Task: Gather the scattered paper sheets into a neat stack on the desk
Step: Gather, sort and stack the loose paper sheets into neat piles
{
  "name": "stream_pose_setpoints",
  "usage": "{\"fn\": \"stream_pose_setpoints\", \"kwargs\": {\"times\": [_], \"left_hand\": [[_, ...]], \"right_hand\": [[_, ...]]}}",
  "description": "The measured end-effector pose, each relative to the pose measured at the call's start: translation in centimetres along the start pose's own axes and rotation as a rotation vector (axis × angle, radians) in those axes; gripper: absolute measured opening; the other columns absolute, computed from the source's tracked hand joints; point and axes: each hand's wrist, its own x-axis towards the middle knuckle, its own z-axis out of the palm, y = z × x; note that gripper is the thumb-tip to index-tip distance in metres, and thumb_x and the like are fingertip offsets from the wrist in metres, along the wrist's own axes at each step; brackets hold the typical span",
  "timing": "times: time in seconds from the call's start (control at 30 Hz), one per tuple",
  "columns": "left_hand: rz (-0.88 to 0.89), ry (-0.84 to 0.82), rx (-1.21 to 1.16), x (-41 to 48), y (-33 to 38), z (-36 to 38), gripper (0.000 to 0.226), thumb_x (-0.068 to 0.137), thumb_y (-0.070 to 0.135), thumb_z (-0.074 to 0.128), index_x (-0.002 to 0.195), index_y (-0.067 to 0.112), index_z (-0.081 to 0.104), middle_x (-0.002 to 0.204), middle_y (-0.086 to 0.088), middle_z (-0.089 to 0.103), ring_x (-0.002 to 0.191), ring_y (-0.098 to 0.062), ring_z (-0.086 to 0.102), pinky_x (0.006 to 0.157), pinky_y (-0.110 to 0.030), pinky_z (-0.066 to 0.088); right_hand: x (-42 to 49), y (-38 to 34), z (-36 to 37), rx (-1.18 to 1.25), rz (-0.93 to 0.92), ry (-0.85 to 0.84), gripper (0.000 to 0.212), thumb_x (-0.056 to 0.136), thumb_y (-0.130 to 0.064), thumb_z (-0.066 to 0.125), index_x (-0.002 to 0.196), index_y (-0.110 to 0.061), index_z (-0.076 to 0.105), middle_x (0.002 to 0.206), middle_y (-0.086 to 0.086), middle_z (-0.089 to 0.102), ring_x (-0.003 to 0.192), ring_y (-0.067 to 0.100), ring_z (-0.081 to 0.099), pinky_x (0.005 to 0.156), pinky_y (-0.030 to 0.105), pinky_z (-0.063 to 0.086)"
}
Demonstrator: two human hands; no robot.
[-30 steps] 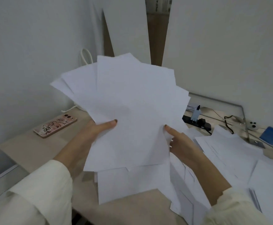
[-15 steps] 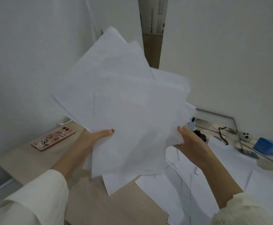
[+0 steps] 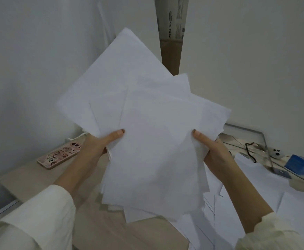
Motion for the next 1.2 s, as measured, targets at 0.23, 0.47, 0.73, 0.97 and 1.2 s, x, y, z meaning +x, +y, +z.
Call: {"fn": "stream_pose_setpoints", "kwargs": {"times": [0.23,0.47,0.73,0.97,1.2], "left_hand": [[0.057,0.027,0.063,0.4,0.5,0.3,0.052,0.049,0.031,0.083,0.097,0.02,0.07,0.102,0.006,0.074,0.097,-0.012,0.069,0.088,-0.031,0.052],[0.084,0.251,-0.032,-0.9,-0.4,1.0,0.02,0.078,0.015,0.072,0.098,0.016,0.068,0.091,0.007,0.074,0.089,-0.01,0.07,0.07,-0.02,0.056],[0.174,0.191,-0.019,0.6,4.4,1.2,0.024,0.096,0.037,0.046,0.087,0.023,0.064,0.069,0.018,0.071,0.064,0.004,0.065,0.063,-0.017,0.05],[0.277,0.243,-0.195,1.7,9.4,0.5,0.018,0.099,0.031,0.043,0.097,0.025,0.059,0.076,0.021,0.073,0.078,0.003,0.069,0.064,-0.015,0.053],[0.12,-0.012,-0.193,0.9,11.5,0.3,0.024,0.095,0.027,0.047,0.11,0.018,0.063,0.094,0.009,0.075,0.086,-0.007,0.071,0.069,-0.021,0.057]], "right_hand": [[-0.5,0.3,0.8,-0.031,-0.015,-0.096,0.032,0.079,-0.019,0.061,0.111,-0.02,0.064,0.106,0.001,0.072,0.097,0.018,0.069,0.084,0.033,0.056],[-2.4,4.7,0.3,-0.192,0.225,-0.094,0.028,0.078,-0.016,0.067,0.105,-0.013,0.067,0.106,0.008,0.073,0.098,0.024,0.069,0.087,0.036,0.055],[-2.6,4.1,-0.7,-0.423,0.176,0.011,0.021,0.083,-0.022,0.067,0.102,-0.013,0.07,0.095,0.006,0.075,0.087,0.022,0.072,0.077,0.032,0.056],[-2.0,4.4,-4.2,-0.566,0.265,0.134,0.032,0.082,-0.024,0.07,0.111,-0.012,0.065,0.102,0.008,0.072,0.096,0.027,0.067,0.088,0.042,0.052],[-1.4,3.5,-6.5,-0.538,0.194,0.437,0.029,0.087,0.0,0.057,0.116,0.0,0.054,0.104,0.013,0.056,0.099,0.029,0.051,0.086,0.037,0.038]]}}
